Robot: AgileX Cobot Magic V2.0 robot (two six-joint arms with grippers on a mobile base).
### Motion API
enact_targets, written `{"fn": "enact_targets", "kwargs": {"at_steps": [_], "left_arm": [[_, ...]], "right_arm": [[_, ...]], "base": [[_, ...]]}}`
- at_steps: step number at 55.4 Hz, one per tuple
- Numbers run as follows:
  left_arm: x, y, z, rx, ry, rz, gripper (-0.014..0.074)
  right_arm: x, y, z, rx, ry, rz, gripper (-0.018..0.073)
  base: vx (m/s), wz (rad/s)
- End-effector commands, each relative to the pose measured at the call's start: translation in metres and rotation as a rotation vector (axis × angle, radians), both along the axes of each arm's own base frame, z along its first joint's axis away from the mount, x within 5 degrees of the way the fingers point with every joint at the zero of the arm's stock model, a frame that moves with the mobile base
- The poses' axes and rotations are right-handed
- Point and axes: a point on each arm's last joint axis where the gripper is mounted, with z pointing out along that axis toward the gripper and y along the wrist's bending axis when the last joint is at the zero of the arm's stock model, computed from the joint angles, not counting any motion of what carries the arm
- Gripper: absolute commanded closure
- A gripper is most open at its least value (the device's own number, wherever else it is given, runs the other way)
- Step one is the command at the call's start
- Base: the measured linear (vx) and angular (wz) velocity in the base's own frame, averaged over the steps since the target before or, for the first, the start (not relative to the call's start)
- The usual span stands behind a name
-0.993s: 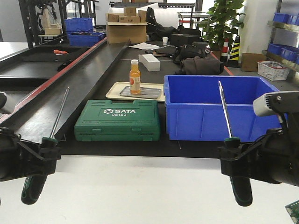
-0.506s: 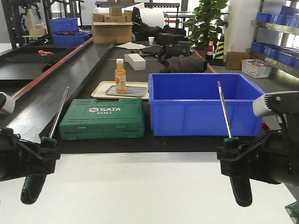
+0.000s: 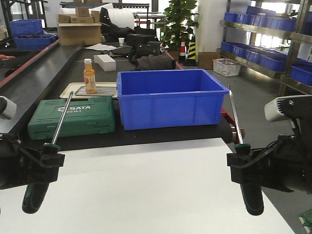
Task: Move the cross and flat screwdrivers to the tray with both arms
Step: 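Hold both screwdrivers while the base turns away from the table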
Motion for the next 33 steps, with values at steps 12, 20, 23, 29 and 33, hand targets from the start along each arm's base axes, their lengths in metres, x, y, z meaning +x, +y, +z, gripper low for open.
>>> {"fn": "enact_targets", "kwargs": {"at_steps": [12, 20, 23, 29, 33], "left_arm": [[-0.0024, 0.0011, 0.0226, -0.061, -0.112, 0.030, 0.0594], [-0.0024, 0.0010, 0.0225, -0.060, -0.111, 0.030, 0.0594], [-0.0024, 0.0010, 0.0225, -0.060, -0.111, 0.030, 0.0594], [-0.0024, 0.0010, 0.0225, -0.060, -0.111, 0.030, 0.0594], [-0.0024, 0.0010, 0.0225, -0.060, -0.111, 0.030, 0.0594]], "right_arm": [[-0.0018, -0.0028, 0.0236, 0.040, -0.133, -0.025, 0.0567], [-0.0018, -0.0028, 0.0236, 0.040, -0.133, -0.025, 0.0567], [-0.0018, -0.0028, 0.0236, 0.040, -0.133, -0.025, 0.0567], [-0.0018, -0.0028, 0.0236, 0.040, -0.133, -0.025, 0.0567], [-0.0018, -0.0028, 0.0236, 0.040, -0.133, -0.025, 0.0567]], "base": [[-0.26, -0.29], [-0.27, -0.44], [-0.27, -0.53], [-0.26, -0.62], [-0.24, -0.69]]}}
